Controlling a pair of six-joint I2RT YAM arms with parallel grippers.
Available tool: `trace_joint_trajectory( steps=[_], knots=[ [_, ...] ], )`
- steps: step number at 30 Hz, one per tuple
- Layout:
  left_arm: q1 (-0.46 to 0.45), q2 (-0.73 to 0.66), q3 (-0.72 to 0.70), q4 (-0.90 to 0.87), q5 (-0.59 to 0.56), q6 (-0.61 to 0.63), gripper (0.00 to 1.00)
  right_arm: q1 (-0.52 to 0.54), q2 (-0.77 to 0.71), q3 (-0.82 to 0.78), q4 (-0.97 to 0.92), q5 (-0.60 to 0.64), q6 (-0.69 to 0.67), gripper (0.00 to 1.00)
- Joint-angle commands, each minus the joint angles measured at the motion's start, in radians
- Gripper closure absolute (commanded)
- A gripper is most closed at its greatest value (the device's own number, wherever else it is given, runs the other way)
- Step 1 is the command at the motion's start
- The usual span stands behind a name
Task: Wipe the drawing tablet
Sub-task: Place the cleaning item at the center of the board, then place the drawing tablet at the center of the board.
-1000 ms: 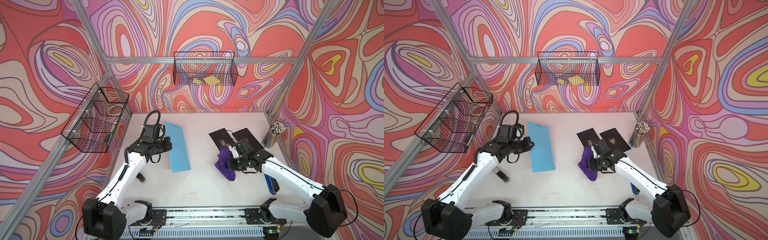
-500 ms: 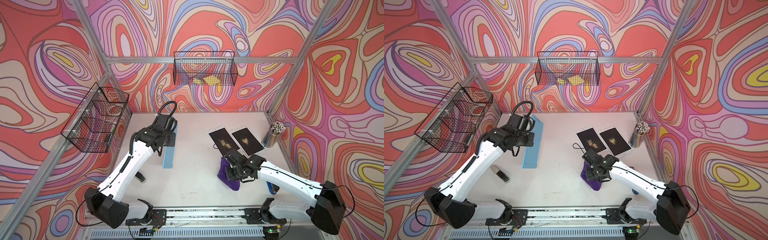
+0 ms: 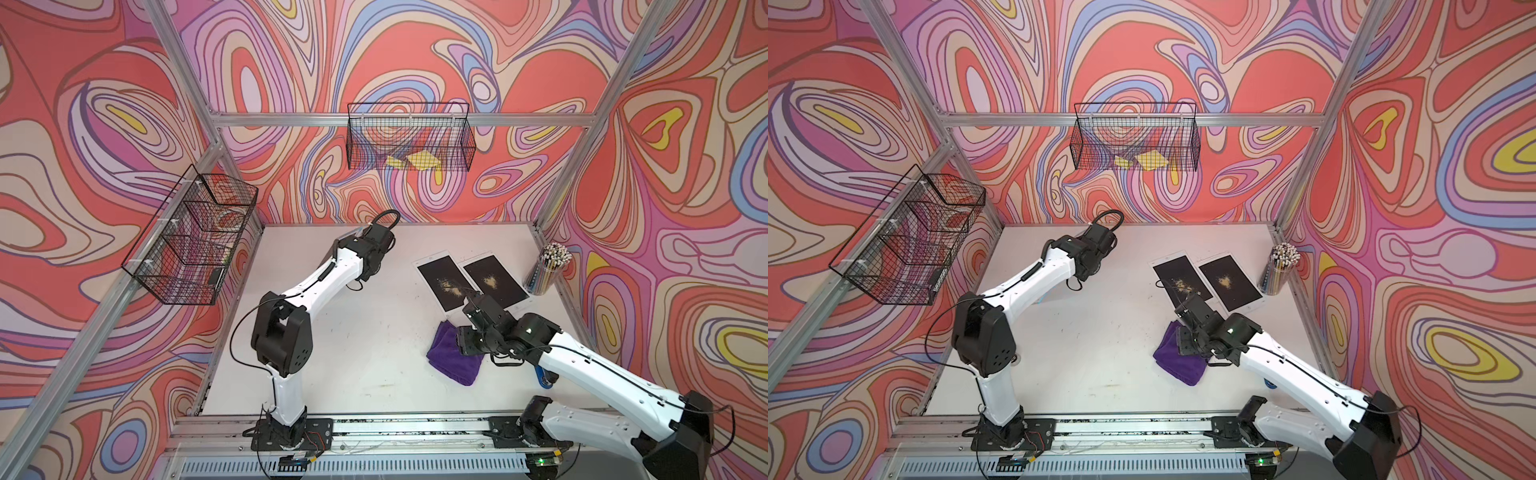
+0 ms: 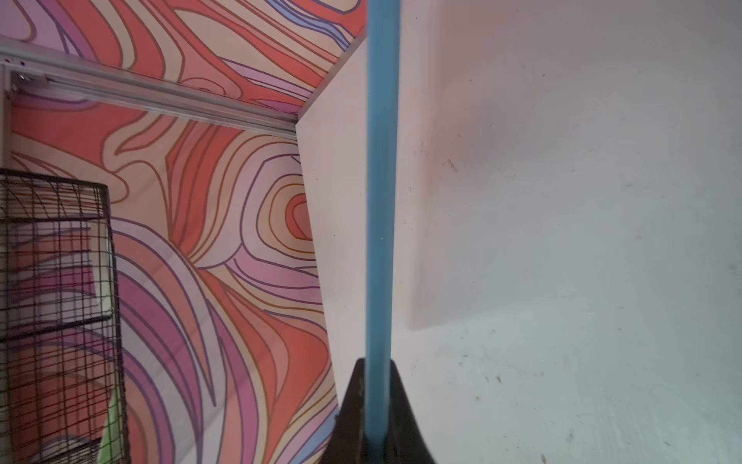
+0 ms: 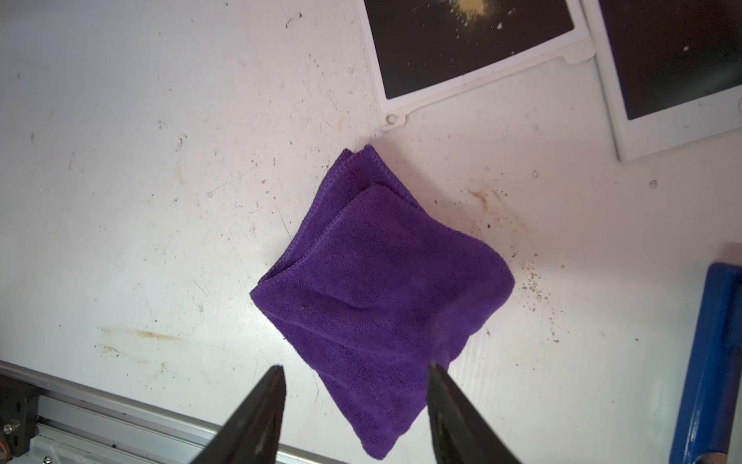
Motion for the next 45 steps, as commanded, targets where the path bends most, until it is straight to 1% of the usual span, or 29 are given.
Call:
trace_joint_trajectory(
  steps=[1,3,8,11,14,18,20,22,23,24,25,28,30,32,34,35,38,39,42,45],
  knots=[
    [-0.029,0.024,0.009,0.163,-0.188,0.159,1.00,0.004,-0.043,-0.013,-0.022,0.058,0.032,0.42],
    [-0.055,0.059,-0.012,0.249,-0.210,0.202,1.00,0.005,-0.072,-0.013,-0.034,0.099,0.059,0.42],
    [-0.122,0.167,-0.068,0.443,-0.267,0.254,1.00,0.004,-0.165,0.025,-0.054,0.173,0.108,0.43],
    [-0.138,0.240,-0.080,0.505,-0.288,0.236,1.00,0.004,-0.182,0.050,-0.060,0.179,0.105,0.44],
    [-0.148,0.300,-0.077,0.514,-0.295,0.193,1.00,0.003,-0.194,0.046,-0.058,0.157,0.102,0.44],
    [-0.161,0.337,-0.102,0.515,-0.295,0.131,1.00,0.002,-0.211,0.021,-0.065,0.144,0.100,0.44],
    [-0.168,0.345,-0.128,0.532,-0.289,0.117,0.95,0.004,-0.220,0.008,-0.069,0.138,0.100,0.44],
    [-0.170,0.352,-0.151,0.520,-0.263,0.081,0.87,0.004,-0.227,-0.010,-0.065,0.130,0.100,0.44],
    [-0.170,0.353,-0.157,0.508,-0.248,0.070,0.85,0.004,-0.228,-0.017,-0.061,0.129,0.101,0.44],
    [-0.175,0.356,-0.154,0.486,-0.257,0.056,0.78,0.004,-0.230,-0.024,-0.059,0.124,0.101,0.45],
    [-0.180,0.349,-0.159,0.476,-0.249,0.046,0.73,0.004,-0.230,-0.029,-0.057,0.119,0.102,0.45],
    [-0.185,0.313,-0.179,0.450,-0.173,0.017,0.59,0.004,-0.234,-0.041,-0.049,0.109,0.109,0.45],
    [-0.185,0.305,-0.177,0.417,-0.144,-0.004,0.54,0.004,-0.233,-0.043,-0.047,0.106,0.114,0.45],
    [-0.186,0.310,-0.168,0.386,-0.113,-0.014,0.47,0.003,-0.234,-0.042,-0.044,0.105,0.117,0.45],
    [-0.187,0.313,-0.150,0.328,-0.037,-0.034,0.38,0.004,-0.224,-0.039,-0.041,0.103,0.117,0.45],
    [-0.187,0.306,-0.150,0.313,0.003,-0.041,0.36,0.004,-0.218,-0.037,-0.041,0.103,0.117,0.45],
    [-0.186,0.237,-0.178,0.304,0.209,-0.049,0.30,0.003,-0.190,-0.026,-0.038,0.097,0.114,0.45],
    [-0.184,0.208,-0.188,0.297,0.304,-0.057,0.28,0.004,-0.178,-0.022,-0.037,0.093,0.113,0.45],
    [-0.176,0.138,-0.192,0.252,0.566,-0.092,0.26,0.004,-0.129,0.008,-0.040,0.091,0.107,0.45],
    [-0.172,0.049,-0.225,0.271,0.773,-0.141,0.25,-0.012,-0.053,0.049,-0.025,0.083,0.082,0.43]
  ],
)
